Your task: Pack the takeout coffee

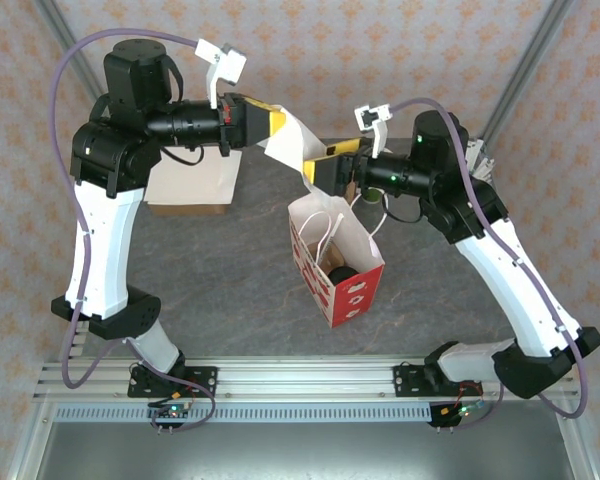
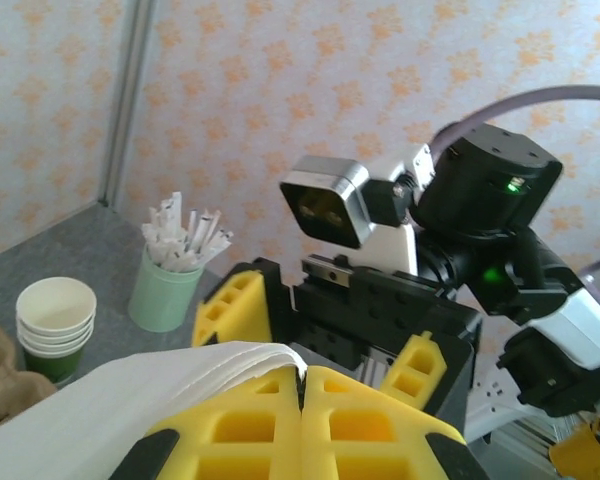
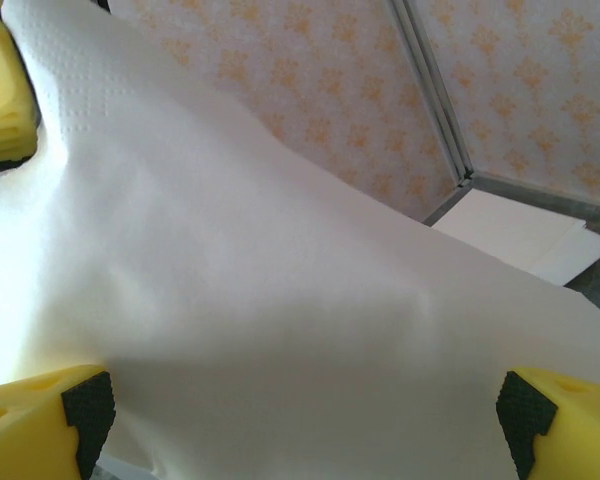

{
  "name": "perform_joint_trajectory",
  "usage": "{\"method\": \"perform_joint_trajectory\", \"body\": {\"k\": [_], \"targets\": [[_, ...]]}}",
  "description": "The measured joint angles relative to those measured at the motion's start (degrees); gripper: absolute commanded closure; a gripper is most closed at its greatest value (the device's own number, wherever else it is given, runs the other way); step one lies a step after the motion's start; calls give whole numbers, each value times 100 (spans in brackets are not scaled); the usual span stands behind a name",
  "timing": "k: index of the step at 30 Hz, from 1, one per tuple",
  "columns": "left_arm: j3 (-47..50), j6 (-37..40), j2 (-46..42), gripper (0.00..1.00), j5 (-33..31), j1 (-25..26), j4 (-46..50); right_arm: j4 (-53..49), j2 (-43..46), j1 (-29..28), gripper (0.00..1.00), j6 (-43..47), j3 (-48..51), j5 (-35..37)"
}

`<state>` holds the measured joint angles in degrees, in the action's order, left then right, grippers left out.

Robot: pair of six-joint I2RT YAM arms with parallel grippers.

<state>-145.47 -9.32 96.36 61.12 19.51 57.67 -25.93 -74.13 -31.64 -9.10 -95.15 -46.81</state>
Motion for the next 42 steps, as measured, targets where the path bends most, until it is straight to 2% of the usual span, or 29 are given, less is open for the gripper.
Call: {"method": "perform_joint_trajectory", "body": {"k": [7,14,25,28,31,34,39,41,42], "targets": [[0,485,2,100,741,0,7,-745,-131,0,1,1478,-664,-114],[0,839,37,100,1425,0,79,-1646,-72,17,1,3215,-723,-365],[0,1102,92,100,1836,0,229,-1657,-404,17,3,3552,-730,-1202],[0,1139,138,100,1904,0,258,-1591,-492,20,13,3530,-730,-1379],[0,1150,192,100,1937,0,262,-1543,-498,17,26,3539,-730,-1519],[0,1207,227,100,1947,0,278,-1565,-483,17,49,3611,-730,-1563],[0,1276,238,100,1945,0,341,-1690,-354,17,79,3713,-688,-1405],[0,1314,238,85,1943,0,354,-1692,-199,17,82,3694,-586,-1300],[0,1360,238,83,1921,0,365,-1690,-96,17,87,3676,-520,-1226]]}}
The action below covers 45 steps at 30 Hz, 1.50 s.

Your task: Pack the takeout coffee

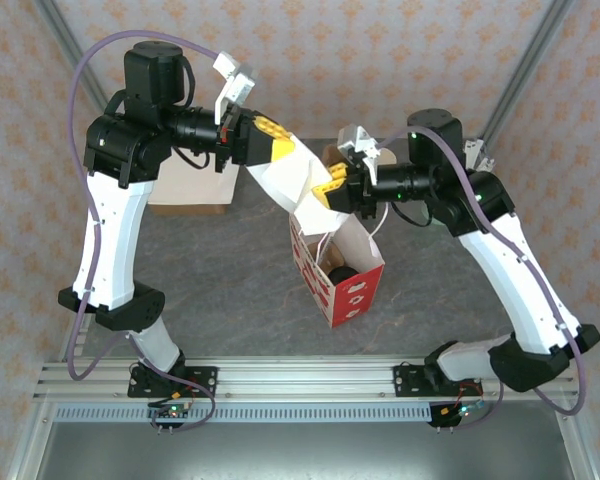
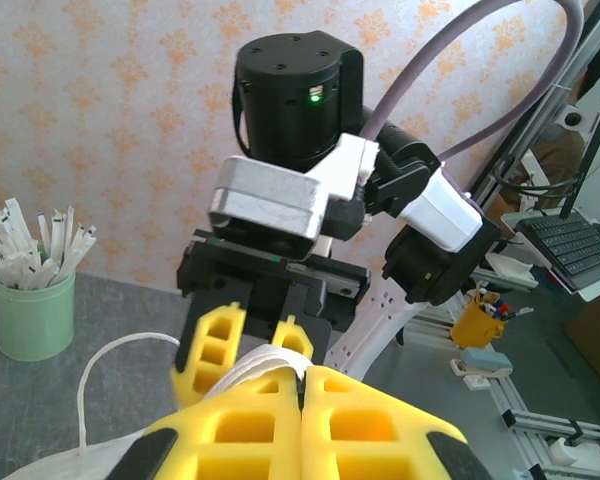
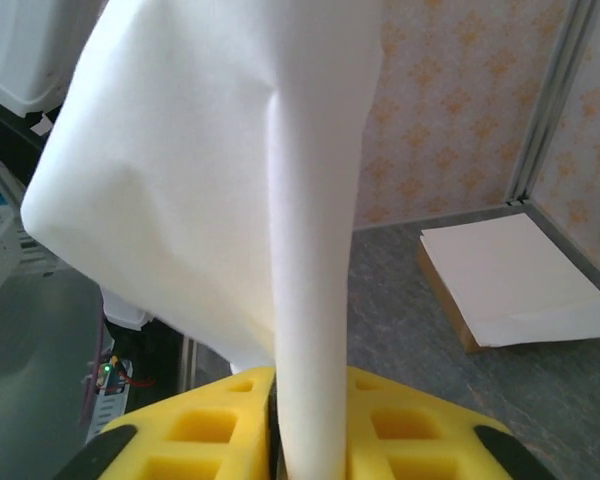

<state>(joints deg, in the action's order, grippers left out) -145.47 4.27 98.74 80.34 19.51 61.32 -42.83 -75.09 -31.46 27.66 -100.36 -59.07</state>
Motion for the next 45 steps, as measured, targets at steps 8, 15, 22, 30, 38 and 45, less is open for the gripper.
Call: {"method": "perform_joint_trajectory", "body": {"k": [8,15,22,30,38,45], "targets": [[4,184,-13,44,-662,-2,168,-127,619,0,100,-424,127,984],[1073,72,-837,19,-2487,0,92,-798,866,2,100,-1220,-52,2559],[3987,-662,-2575,22,-3901,411,-549,-1191,1008,11,100,-2262,-122,3451],[5453,-2013,-2636,24,-4618,1670,-1443,-1255,1025,11,100,-3003,-219,3477],[5438,-2549,-1858,34,-5084,2234,-1993,-1255,977,11,100,-3106,-219,3421],[5410,-2682,-1528,74,-5086,2402,-2079,-1333,979,11,100,-3108,-219,3418]]}}
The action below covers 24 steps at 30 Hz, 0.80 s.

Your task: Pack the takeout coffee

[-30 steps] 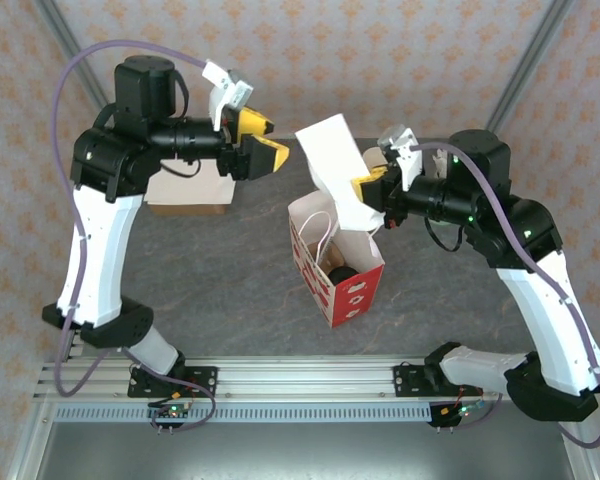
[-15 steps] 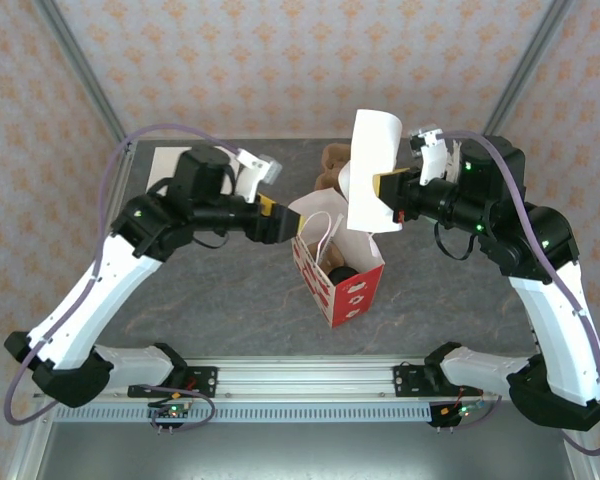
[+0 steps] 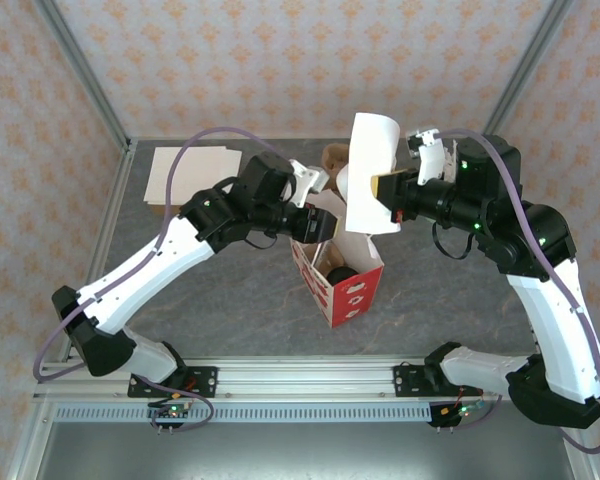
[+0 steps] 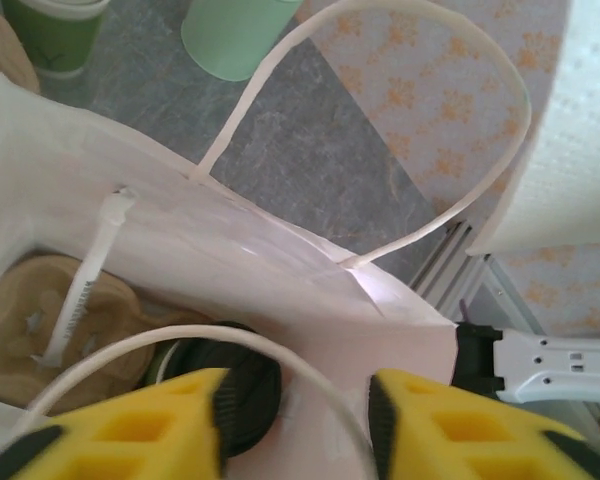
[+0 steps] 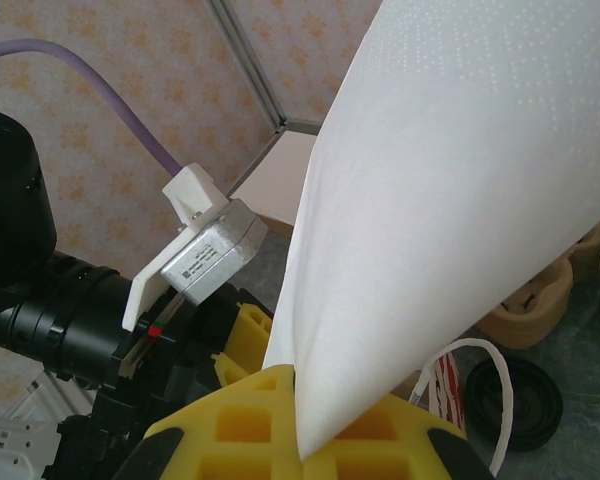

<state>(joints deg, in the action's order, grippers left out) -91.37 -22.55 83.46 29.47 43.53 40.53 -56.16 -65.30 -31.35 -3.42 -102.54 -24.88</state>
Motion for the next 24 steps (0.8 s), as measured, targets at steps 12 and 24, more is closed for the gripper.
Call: {"method": "perform_joint_trajectory", "body": {"k": [12,24], "targets": [[4,-11,-623,100,-262,-2,-136,48,2,-17,100,-435,168,-417],[240,-153,-575,53,2,28,-275,177,55,-50,100,-581,546,-284]]}}
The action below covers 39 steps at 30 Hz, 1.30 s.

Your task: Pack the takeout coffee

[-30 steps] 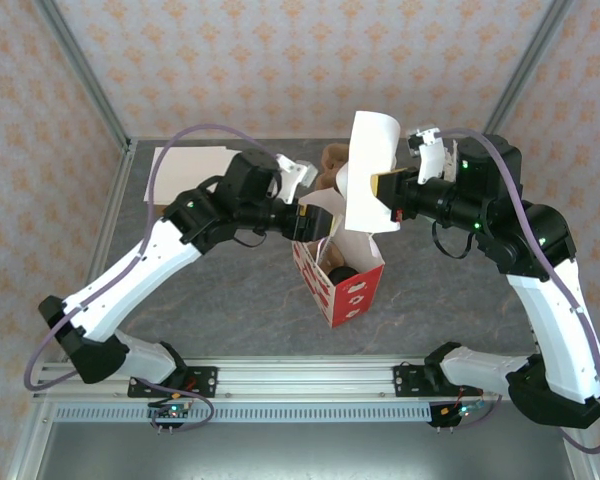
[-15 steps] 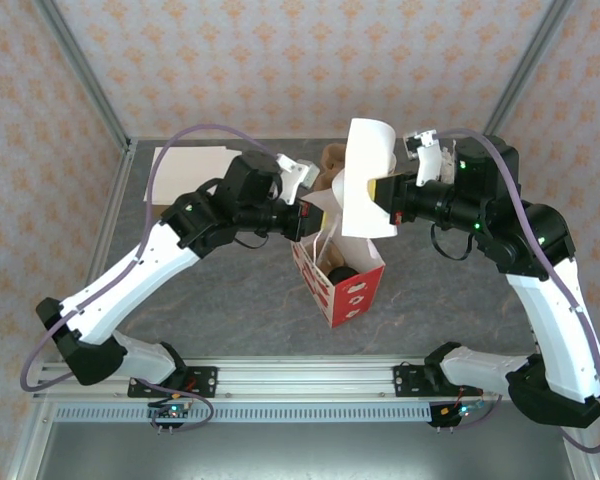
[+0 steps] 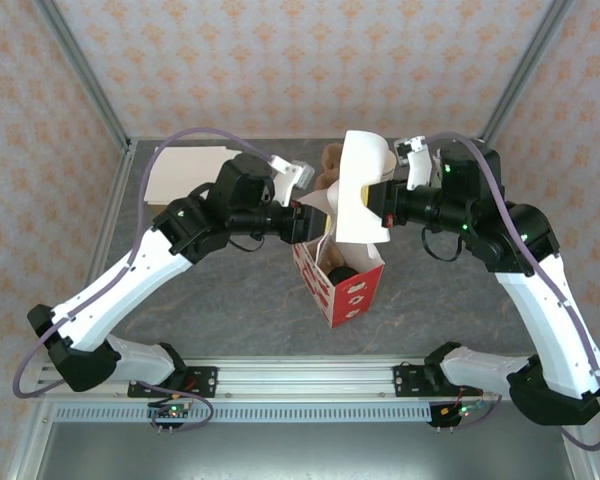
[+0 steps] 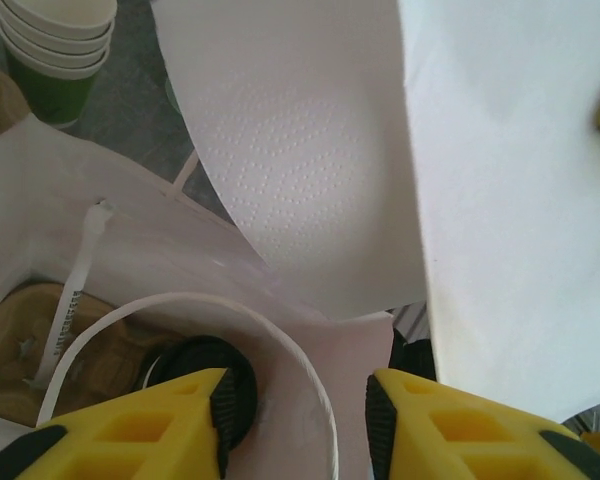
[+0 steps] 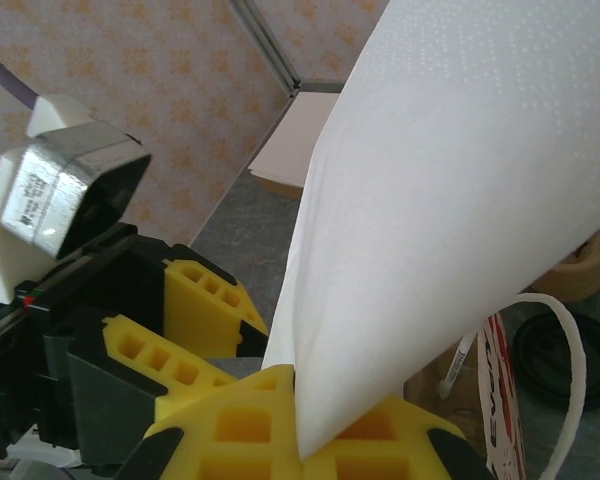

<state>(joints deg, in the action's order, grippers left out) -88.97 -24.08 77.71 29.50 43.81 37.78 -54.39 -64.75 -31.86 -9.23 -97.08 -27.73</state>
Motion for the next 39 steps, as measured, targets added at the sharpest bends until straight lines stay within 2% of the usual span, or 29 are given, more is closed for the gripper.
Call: {"method": "perform_joint_trajectory", "body": {"k": [4,5,10,13,21,39], "targets": [[-2,4,273,52,138,81,-7,-9,15,0,100,2,-4,98],[-7,7,343,55,160,85,-7,-15,15,0,100,2,-4,101],[-24,68,496,87,133,127,11,-31,22,0,100,-2,-7,81],[-9,70,409,95,15,125,4,-26,22,0,100,-26,-4,42],[140,52,-131,100,-302,127,9,74,22,0,100,-153,192,-98],[839,-61,-612,100,-831,125,-190,841,-254,-140,100,-1036,608,-424]]}}
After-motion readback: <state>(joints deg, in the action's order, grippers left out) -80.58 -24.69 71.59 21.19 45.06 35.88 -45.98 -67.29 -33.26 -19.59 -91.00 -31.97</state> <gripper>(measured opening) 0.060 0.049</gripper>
